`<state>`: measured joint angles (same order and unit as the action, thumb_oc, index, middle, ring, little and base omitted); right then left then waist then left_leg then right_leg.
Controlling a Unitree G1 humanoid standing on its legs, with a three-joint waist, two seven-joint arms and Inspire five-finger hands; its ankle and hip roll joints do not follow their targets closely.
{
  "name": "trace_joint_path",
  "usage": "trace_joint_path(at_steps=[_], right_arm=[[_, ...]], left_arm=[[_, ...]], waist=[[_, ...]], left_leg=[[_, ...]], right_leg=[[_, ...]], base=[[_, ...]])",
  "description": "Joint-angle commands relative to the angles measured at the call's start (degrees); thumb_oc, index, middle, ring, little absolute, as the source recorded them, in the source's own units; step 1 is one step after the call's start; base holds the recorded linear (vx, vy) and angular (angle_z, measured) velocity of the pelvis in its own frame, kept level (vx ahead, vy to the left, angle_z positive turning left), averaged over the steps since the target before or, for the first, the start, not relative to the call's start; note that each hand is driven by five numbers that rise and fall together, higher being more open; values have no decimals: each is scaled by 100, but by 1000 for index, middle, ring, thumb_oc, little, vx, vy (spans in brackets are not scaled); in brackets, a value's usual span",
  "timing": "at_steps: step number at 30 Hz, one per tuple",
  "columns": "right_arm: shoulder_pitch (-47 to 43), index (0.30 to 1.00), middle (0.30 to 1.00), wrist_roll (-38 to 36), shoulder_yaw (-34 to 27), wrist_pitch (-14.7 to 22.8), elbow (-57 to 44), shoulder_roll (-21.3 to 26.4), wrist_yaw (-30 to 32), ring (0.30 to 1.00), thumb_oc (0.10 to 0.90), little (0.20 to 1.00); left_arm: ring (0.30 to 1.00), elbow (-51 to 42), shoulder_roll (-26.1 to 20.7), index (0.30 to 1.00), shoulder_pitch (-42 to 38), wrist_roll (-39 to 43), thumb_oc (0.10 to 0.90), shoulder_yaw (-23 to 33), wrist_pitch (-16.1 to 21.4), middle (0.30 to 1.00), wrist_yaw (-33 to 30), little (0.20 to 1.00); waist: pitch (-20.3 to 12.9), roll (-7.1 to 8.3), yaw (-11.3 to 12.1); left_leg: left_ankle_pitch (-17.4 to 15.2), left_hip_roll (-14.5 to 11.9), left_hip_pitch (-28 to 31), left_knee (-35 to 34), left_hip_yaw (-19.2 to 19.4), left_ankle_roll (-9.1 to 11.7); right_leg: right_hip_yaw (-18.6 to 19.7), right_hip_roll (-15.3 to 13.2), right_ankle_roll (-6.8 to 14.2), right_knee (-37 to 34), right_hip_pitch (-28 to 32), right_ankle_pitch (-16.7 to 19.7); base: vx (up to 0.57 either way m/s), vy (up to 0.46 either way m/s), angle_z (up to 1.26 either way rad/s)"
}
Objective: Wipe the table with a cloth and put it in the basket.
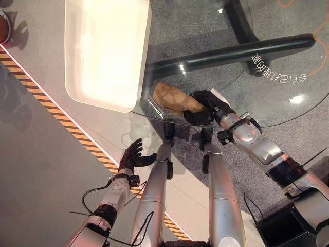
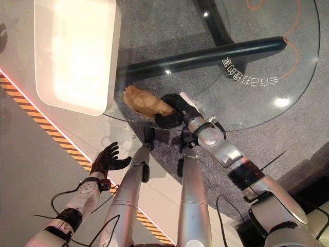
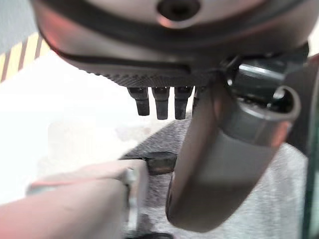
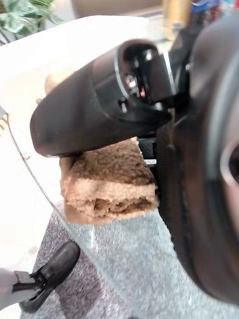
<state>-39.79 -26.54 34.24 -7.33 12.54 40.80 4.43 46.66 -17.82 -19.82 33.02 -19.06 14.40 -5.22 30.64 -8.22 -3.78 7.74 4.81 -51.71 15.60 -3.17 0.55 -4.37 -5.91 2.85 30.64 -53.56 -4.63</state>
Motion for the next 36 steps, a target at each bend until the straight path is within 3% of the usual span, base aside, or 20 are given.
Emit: trace_joint_path(at_steps=[1, 8, 11, 15, 17, 18, 22, 29, 36], right_arm=[[336, 300, 300, -461, -381, 789, -985, 45, -439, 300, 100, 200], [1069, 300, 300, -722, -1003, 1199, -1614, 108, -556, 300, 100, 200], [1501, 300, 300, -875, -1353, 1576, -2000, 79, -889, 300, 100, 200], [1805, 300, 300, -1107, -1674, 2088, -2390, -92, -1269, 300, 100, 200], [1871, 300, 300, -1276, -1792, 2262, -2558, -175, -1433, 300, 100, 200], [1941, 300, 300, -1597, -1945, 2478, -2807, -301, -1760, 300, 100, 200], [2024, 300, 300, -1883, -2040, 2669, -3005, -556, -2268, 300, 100, 200], [2041, 300, 300, -1940, -1930, 2561, -2967, -766, -2690, 300, 100, 200], [2046, 300, 300, -1622, -1568, 2352, -2898, -858, -2618, 300, 100, 200]], left_arm=[[900, -360, -269, 900, 826, 400, 800, 153, 333, 900, 513, 900], [900, -1408, -438, 900, 1226, 1143, 800, 49, 374, 900, 1416, 900], [900, -2097, -381, 900, 1552, 2342, 800, 152, 29, 900, 2563, 900], [900, -2703, -253, 900, 1864, 3405, 800, 155, -545, 900, 3621, 900], [900, -2870, -248, 900, 1935, 3658, 800, 136, -700, 900, 3847, 900], [900, -3091, -225, 900, 1996, 3950, 800, 158, -957, 900, 4067, 900], [900, -3300, -216, 900, 1973, 4264, 800, 87, -1245, 900, 4397, 900], [900, -3580, -114, 900, 1726, 4969, 800, 116, -1500, 900, 4572, 900], [900, -3933, -45, 900, 1555, 5849, 800, 177, -1585, 900, 4703, 900]], waist=[[-85, -117, -15], [-85, -139, -100], [-85, -148, -148], [-85, -164, -187], [-85, -169, -202], [-85, -173, -225], [-85, -197, -256], [-85, -164, -306], [-85, -127, -283]], left_leg=[[-424, 116, 353, 172, 57, 74], [-402, 111, 562, 76, 75, 52], [-404, 116, 646, 50, 113, 38], [-413, 121, 698, 29, 126, 26], [-416, 110, 720, 10, 141, 23], [-400, 103, 729, -11, 160, 19], [-377, 69, 704, -32, 195, 18], [-356, 30, 699, -89, 273, 17], [-303, 8, 687, -90, 297, 32]], right_leg=[[606, 448, 252, -556, 126, 381], [610, 503, 217, -627, 347, 393], [622, 517, 211, -694, 446, 411], [624, 501, 205, -784, 524, 445], [631, 495, 205, -803, 552, 448], [644, 501, 204, -820, 572, 454], [625, 464, 188, -807, 549, 450], [617, 423, 193, -885, 564, 469], [593, 400, 172, -903, 592, 493]], base=[[-30, -15, 0], [0, 0, 0], [-10, 0, -3], [-16, -5, -7], [-8, 5, -2], [-18, 17, -4], [-5, 13, -1], [-3, 16, -1], [0, 0, 0]])
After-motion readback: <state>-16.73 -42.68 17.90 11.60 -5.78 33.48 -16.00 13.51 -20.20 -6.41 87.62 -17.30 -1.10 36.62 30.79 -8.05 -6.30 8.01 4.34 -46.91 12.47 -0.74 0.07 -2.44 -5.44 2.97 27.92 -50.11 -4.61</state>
